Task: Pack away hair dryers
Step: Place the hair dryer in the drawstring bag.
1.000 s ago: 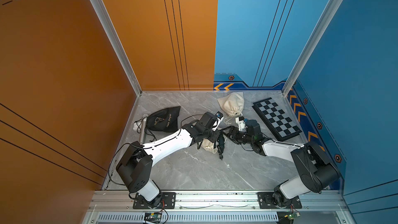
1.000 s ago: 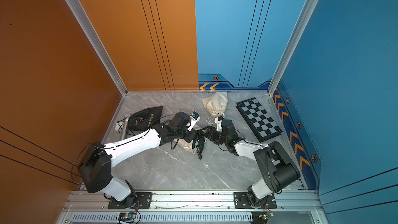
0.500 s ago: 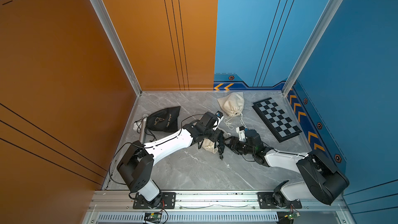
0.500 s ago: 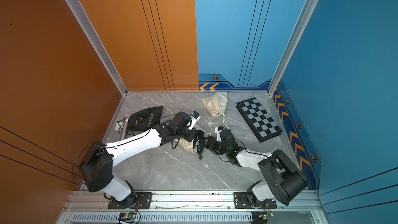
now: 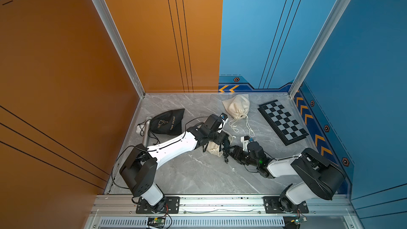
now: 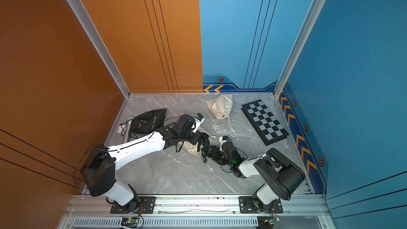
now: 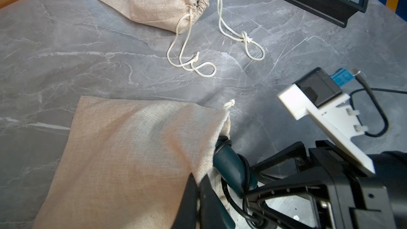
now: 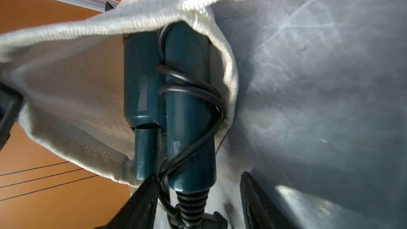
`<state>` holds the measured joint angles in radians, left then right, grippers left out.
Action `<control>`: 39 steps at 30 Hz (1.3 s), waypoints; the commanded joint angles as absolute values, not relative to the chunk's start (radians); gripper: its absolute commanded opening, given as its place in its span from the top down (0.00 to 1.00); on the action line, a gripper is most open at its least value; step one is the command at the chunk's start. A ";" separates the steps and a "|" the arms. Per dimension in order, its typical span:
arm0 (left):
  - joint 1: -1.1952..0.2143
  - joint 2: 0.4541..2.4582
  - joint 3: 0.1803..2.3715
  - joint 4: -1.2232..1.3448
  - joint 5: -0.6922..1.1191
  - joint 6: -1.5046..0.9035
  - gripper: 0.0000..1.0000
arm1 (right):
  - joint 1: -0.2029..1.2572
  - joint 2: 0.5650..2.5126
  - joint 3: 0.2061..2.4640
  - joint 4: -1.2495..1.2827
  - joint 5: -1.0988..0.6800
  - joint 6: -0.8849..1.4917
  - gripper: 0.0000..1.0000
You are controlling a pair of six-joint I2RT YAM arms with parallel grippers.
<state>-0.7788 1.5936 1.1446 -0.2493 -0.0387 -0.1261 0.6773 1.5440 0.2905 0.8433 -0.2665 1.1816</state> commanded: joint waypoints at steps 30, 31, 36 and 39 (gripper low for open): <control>-0.785 1.556 1.142 -0.207 -0.052 -0.101 1.00 | 0.759 1.723 0.318 1.256 -0.109 1.368 0.74; -0.785 1.554 1.142 -0.208 -0.051 -0.092 1.00 | 0.759 1.694 0.322 1.211 -0.123 1.355 0.75; -0.778 1.547 1.144 -0.232 0.000 -0.055 1.00 | 0.751 1.516 0.398 0.860 -0.212 1.243 0.78; -0.772 1.529 1.135 -0.238 0.017 -0.033 1.00 | 0.741 1.433 0.463 0.642 -0.255 1.161 0.78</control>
